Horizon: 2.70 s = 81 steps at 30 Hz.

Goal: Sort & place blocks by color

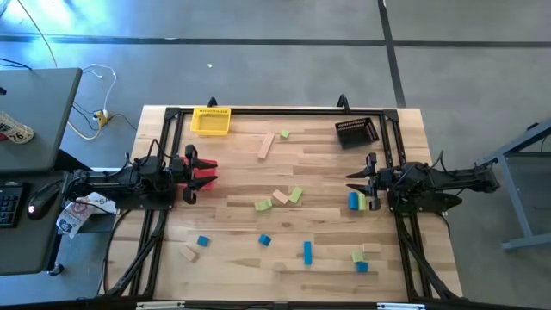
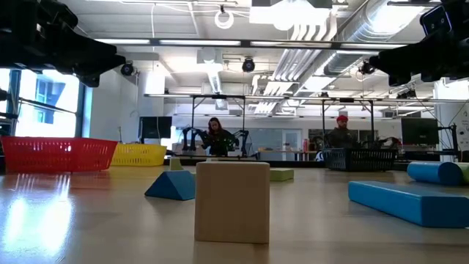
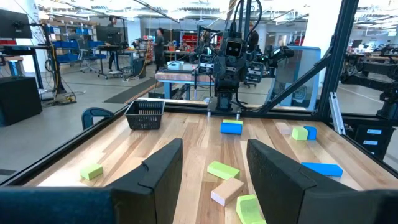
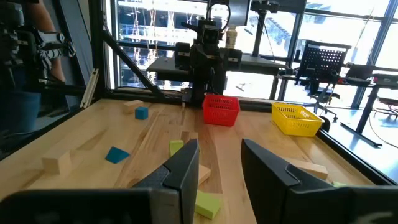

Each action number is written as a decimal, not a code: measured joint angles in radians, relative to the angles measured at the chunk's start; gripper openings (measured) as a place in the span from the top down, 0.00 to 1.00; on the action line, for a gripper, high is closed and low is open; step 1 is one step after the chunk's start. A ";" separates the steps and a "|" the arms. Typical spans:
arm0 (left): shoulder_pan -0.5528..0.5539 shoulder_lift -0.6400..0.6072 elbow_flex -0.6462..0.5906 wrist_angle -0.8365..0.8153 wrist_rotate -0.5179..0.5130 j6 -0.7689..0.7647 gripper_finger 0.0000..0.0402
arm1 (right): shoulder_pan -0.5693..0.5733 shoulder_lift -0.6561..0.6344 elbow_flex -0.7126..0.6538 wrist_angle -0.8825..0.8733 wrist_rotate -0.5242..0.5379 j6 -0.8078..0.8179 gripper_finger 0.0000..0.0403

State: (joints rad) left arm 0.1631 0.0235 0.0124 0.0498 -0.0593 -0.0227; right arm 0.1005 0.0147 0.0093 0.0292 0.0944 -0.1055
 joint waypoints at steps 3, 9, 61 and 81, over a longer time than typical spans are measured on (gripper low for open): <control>0.000 0.000 0.000 0.000 0.000 0.000 0.58 | 0.000 0.000 0.000 0.000 0.000 0.000 0.73; 0.000 0.000 0.000 0.000 0.000 0.000 0.58 | 0.000 0.000 0.000 0.000 0.000 0.000 0.73; 0.000 0.000 0.000 0.000 0.000 0.000 0.58 | 0.000 0.000 0.000 0.000 0.000 0.000 0.73; 0.000 0.000 0.000 0.000 0.000 0.000 0.58 | 0.000 0.000 0.000 0.007 0.051 -0.006 0.73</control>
State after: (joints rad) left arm 0.1631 0.0234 0.0122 0.0498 -0.0595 -0.0229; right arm 0.1001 0.0147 0.0091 0.0364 0.1458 -0.1113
